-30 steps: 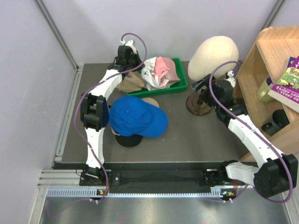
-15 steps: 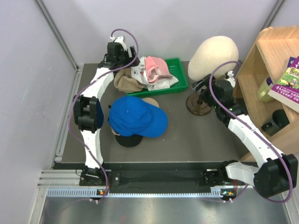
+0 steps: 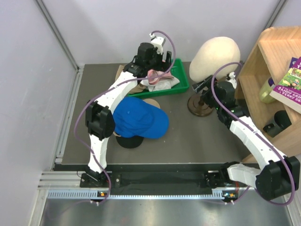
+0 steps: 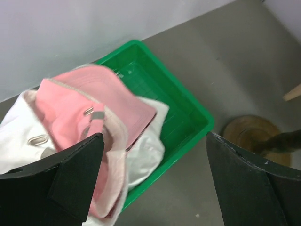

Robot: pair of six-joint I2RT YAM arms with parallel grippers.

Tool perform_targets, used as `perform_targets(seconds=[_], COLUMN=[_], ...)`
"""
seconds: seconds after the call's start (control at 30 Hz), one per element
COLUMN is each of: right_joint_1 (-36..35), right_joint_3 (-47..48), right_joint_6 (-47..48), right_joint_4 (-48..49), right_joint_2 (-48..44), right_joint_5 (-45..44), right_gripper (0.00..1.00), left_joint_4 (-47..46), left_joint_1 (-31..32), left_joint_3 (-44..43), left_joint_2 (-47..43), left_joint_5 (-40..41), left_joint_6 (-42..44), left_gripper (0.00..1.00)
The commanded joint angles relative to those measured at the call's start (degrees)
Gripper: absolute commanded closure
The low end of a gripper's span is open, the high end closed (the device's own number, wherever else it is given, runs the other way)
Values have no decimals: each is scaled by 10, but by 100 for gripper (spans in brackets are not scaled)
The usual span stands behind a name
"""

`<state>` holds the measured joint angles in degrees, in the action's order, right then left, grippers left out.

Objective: Stack the hats

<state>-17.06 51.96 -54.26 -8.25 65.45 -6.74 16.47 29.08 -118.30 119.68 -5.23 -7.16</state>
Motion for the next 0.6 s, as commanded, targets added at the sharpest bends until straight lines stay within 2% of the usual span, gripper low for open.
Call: perform_targets(seconds=[0.0, 0.13, 0.43, 0.47, 0.53, 0.57], right_joint_1=[7, 7, 8, 9, 10, 11], right_joint_3=[2, 6, 13, 12, 12, 12], right_joint_6=[0, 6, 15, 18, 20, 21], right_joint_4=[12, 4, -19, -20, -26, -26], right_joint_2=[-30, -34, -43, -46, -49, -52], right_joint_5=[5, 9, 12, 11, 10, 9], right_gripper=[8, 8, 8, 8, 8, 8], left_joint_4=[6, 1, 7, 7, 1, -1], left_joint_1=[-17, -17, -17, -17, -17, -17], left_joint_3=[22, 24, 26, 27, 27, 27], left_joint_2=[16, 35, 69, 70, 68, 67], left_joint_5=[75, 134, 112, 112, 111, 110], left_joint_6=[64, 91, 112, 111, 109, 108], left_gripper=[6, 5, 11, 21, 32, 44])
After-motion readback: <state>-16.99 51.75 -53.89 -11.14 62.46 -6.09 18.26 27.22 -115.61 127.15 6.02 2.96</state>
